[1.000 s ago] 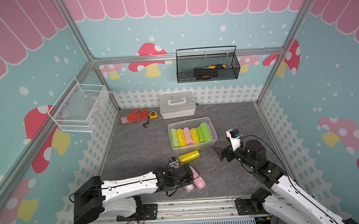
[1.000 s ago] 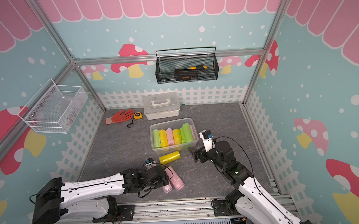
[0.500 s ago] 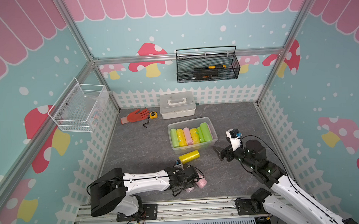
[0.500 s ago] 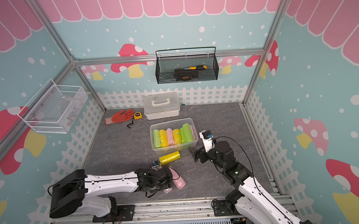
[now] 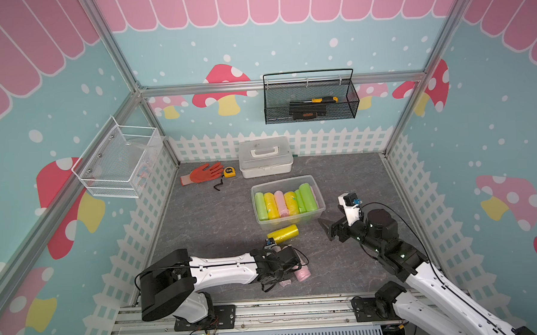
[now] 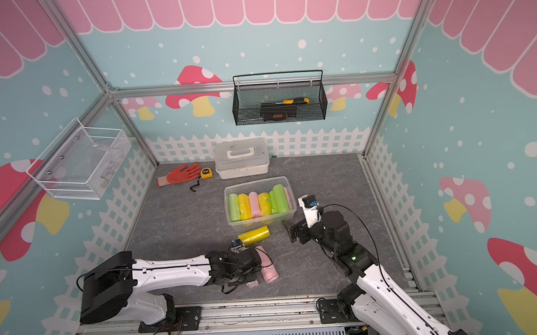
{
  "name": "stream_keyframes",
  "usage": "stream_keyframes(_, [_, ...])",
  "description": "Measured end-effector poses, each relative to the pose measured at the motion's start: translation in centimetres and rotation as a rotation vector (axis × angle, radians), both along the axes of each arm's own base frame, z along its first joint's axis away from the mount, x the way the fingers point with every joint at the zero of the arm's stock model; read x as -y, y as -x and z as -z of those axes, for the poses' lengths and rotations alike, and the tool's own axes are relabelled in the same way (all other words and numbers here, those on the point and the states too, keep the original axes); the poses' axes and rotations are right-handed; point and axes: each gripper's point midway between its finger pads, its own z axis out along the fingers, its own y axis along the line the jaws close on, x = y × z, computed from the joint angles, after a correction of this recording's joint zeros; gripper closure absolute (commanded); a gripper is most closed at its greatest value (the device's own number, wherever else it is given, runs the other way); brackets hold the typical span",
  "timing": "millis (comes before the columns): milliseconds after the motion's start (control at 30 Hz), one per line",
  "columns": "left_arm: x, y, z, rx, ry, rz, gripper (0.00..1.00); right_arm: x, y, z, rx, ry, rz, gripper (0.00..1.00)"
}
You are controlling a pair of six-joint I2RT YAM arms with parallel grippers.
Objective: Put the roll of trash bags into the storage box
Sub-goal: Pick up the roll of trash bags from the center of the board.
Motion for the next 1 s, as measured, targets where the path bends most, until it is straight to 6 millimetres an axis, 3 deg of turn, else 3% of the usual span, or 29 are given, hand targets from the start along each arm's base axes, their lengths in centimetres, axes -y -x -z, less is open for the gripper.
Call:
stream_keyframes(100, [-1.0,0.3,-0.5,0.0,-0.012,-0.002,0.76,0.0,0.0,0.0,0.0,0.0,0.001,0.01])
stream_keyframes(233, [-2.1,0.1,-3.1,0.045,0.012,-0.014,0.81,0.0,0.0,0.0,0.0,0.0,0.002,0.01])
stream_keyframes(533, [-3.8,-2.9,-13.3,0.242,0.138,-0.012,0.91,0.0,-0.1,0.1,-0.004,-0.002,0.006,0.01])
stream_keyframes(800, [-1.8,-6.2,-20.6,0.341,0.103,0.092,0.94,0.0,-0.4,0.7,-0.025,0.01,0.012,0.01])
stream_keyframes(1000, [-0.9,-9.8,-21.8,0.357,0.016,0.121,0.94,0.1,-0.5,1.1,-0.034,0.02,0.023,0.01])
